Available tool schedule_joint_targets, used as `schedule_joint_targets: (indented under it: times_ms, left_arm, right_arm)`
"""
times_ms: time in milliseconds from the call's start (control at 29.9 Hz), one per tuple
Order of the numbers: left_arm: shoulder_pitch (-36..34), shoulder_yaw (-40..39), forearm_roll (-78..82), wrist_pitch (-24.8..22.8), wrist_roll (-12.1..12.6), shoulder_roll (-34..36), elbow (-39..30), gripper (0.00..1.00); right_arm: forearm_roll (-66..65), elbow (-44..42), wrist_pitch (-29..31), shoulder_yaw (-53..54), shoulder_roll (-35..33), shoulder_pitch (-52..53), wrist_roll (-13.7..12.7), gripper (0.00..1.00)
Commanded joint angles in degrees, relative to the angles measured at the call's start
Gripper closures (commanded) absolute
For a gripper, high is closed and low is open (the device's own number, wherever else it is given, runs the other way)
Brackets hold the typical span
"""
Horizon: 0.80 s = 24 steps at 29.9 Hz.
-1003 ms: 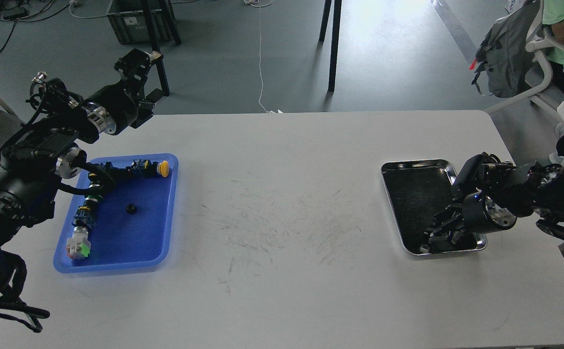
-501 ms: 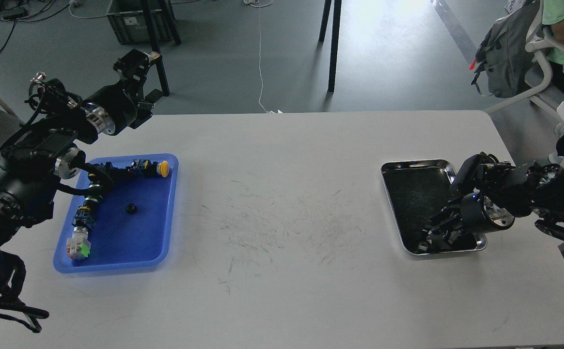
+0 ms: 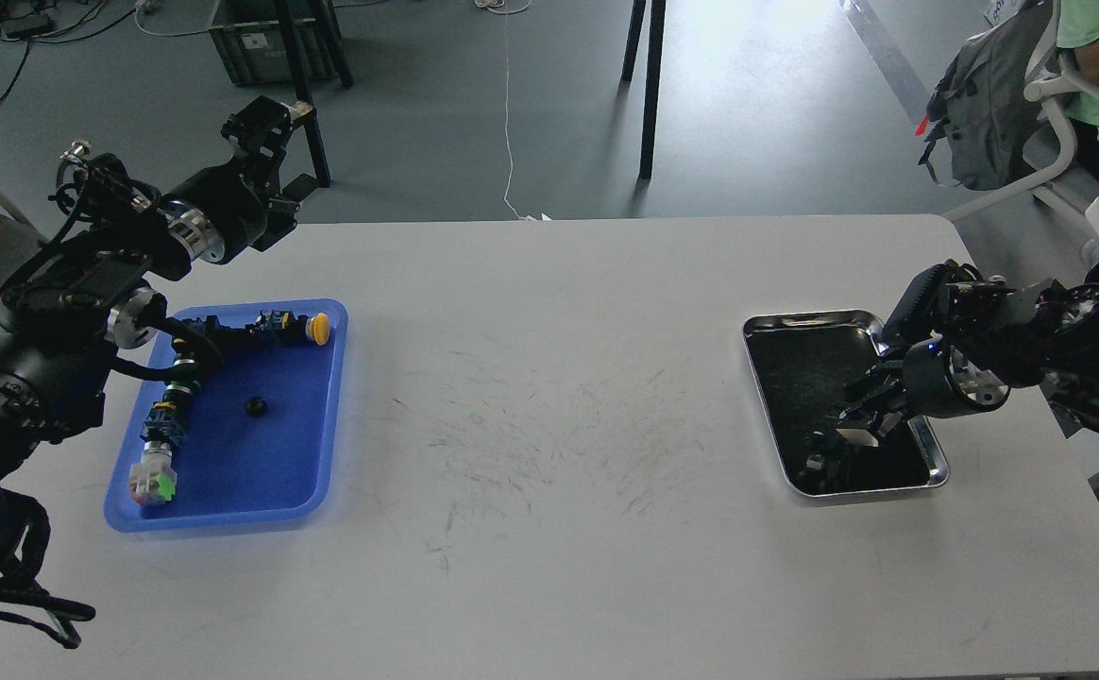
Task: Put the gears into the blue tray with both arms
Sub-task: 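Grasp another black part in the metal tray with the right gripper, then lift the black part and carry it toward the blue tray with the right gripper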
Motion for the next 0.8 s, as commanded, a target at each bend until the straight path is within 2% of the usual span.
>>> schedule_joint_targets:
  times_ms: [0, 134, 401, 568, 635, 769]
  left_arm:
    - [-0.1, -0.1, -0.1, 0.0, 0.0, 0.0, 0.0, 0.01]
    - [-0.2, -0.3, -0.1, 0.0, 0.0, 0.1, 0.0, 0.01]
    - [-0.3, -2.0, -1.3, 0.0, 0.0, 1.9, -0.1, 0.01]
    - [-0.2, -2.0, -2.1, 0.0, 0.0, 2.5, -0.2, 0.01]
    - [-0.2, -2.0, -2.5, 0.0, 0.0, 2.9, -0.2, 0.01]
    - [-0.2, -2.0, -2.6, 0.0, 0.0, 3.6, -0.2, 0.01]
  right_arm:
    - [0.8, -4.8, -1.1, 5.8, 3.1, -0.2, 0.0, 0.98]
    - [0.9, -9.4, -3.1, 13.7, 8.4, -0.9, 0.0, 0.98]
    - [0.9, -14.3, -9.4, 19.5, 18.0, -1.8, 0.0, 0.98]
    - [3.0, -13.7, -19.3, 25.3, 23.3, -4.0, 0.0, 0.98]
    - [3.7, -13.8, -21.8, 26.1, 26.9, -4.5, 0.0, 0.98]
    - [3.9, -13.6, -25.2, 27.2, 29.0, -6.8, 0.0, 0.98]
